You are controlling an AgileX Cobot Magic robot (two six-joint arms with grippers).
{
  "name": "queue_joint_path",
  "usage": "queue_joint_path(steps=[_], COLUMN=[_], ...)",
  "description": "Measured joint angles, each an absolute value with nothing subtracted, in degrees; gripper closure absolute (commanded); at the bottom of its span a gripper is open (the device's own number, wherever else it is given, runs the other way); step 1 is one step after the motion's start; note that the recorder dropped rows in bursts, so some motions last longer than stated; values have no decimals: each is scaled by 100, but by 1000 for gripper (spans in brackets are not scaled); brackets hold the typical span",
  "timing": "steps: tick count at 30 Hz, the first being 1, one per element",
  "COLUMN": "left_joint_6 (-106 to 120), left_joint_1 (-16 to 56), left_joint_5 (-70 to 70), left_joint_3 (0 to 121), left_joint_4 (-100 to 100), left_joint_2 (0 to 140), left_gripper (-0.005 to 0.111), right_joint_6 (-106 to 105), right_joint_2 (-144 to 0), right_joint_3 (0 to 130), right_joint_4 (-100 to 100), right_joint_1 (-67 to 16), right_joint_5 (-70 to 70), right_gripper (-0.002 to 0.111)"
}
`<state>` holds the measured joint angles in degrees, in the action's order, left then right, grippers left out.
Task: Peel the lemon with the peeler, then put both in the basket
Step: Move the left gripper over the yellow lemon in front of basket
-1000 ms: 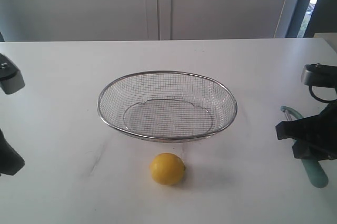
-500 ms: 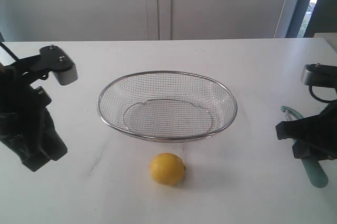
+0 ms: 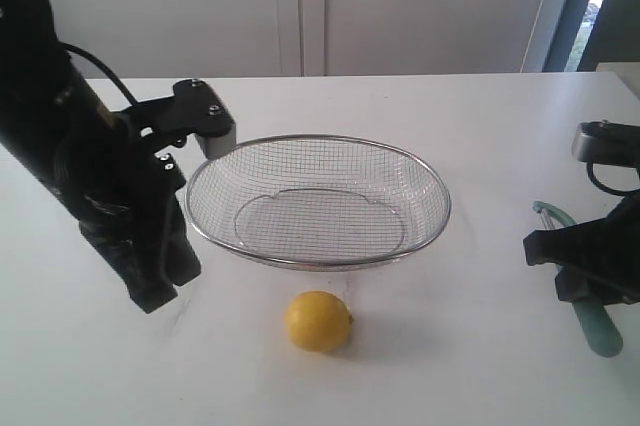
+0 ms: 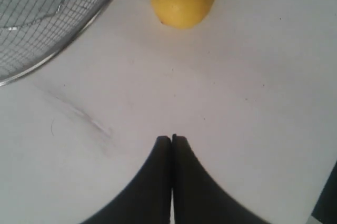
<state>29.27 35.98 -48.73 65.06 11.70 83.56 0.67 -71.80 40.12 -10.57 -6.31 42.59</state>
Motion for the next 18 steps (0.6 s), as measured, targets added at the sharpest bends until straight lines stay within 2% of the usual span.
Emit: queue_joint_path(steps=[18], left_joint_6=[3321], left_joint_1=[4494], left_joint_5=[-4684], left_joint_3=[7522], left_joint_4=[1058], left_joint_2=[9385], left_gripper=[107], right_joint_6=[67], right_joint_2=[-7180], right_joint_3=[4012], right_joint_4=[-1057], right_joint_1=[-631], right_joint_5=[4248], right_gripper=[108])
